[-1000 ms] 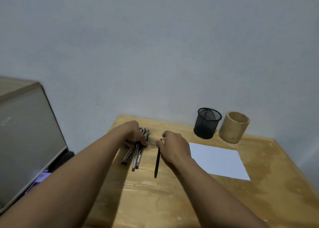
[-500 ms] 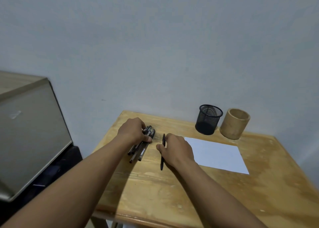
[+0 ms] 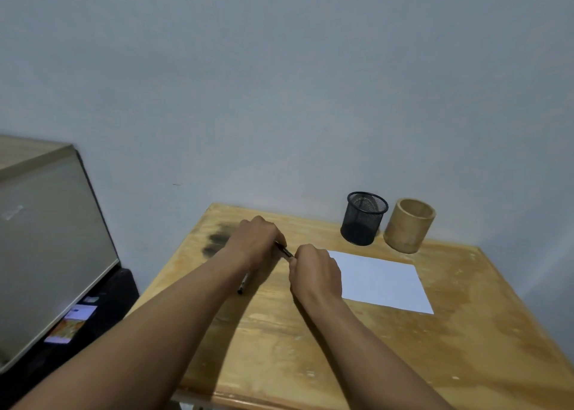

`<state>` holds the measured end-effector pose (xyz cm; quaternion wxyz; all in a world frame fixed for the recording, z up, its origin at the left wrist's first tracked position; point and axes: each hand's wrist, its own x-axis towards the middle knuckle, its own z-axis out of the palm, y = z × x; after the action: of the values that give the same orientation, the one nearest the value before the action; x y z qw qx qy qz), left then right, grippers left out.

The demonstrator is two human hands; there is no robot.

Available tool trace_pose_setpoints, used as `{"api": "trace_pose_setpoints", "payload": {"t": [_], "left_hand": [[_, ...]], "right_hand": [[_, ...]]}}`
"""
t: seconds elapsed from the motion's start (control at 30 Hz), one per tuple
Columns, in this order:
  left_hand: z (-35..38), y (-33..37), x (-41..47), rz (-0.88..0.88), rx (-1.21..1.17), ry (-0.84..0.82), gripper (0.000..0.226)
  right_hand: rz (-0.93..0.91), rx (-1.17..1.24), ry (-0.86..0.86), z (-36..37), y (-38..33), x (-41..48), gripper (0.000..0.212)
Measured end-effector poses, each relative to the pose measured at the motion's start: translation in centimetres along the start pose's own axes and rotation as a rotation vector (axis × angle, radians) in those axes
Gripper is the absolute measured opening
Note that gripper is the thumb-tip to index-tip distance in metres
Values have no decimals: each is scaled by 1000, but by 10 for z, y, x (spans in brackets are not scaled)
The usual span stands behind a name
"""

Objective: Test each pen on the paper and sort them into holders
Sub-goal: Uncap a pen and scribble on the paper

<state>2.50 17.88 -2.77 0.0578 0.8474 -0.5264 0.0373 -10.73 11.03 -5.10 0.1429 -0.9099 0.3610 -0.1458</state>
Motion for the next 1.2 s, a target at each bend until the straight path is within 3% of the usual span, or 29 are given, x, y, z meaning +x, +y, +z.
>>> {"api": "trace_pose_setpoints", "payload": {"t": [0.13,0.23,0.33,0.5,0.67,0.73,0.83,1.0,1.2], "left_hand": [[-13,-4,2,-29,-180,50,23],[-30,0,0,-36,-352,77,16],[-46,10,-4,-30,-455,100,15],[-67,37,-8,-60,-696,219,18],[-78,61,-5,-39,-760,234,17],[-79,70,-3,-27,-780,228,16],[-76,86,0,1,-796,228,15],[-72,100,5,43,-854,246,10],[-59,102,10,1,-882,185,6]], "right_hand": [[11,138,77,-20,15,4,21],[26,348,17,-47,26,7,20],[43,652,-58,-80,37,3,10],[250,1242,-239,-113,57,-7,4],[362,1731,-313,-125,76,-19,33],[324,1754,-227,-126,76,-21,22],[264,1599,-48,-125,70,-19,3],[161,1524,68,-132,77,-16,17],[136,1409,99,-124,94,-6,14]]}}
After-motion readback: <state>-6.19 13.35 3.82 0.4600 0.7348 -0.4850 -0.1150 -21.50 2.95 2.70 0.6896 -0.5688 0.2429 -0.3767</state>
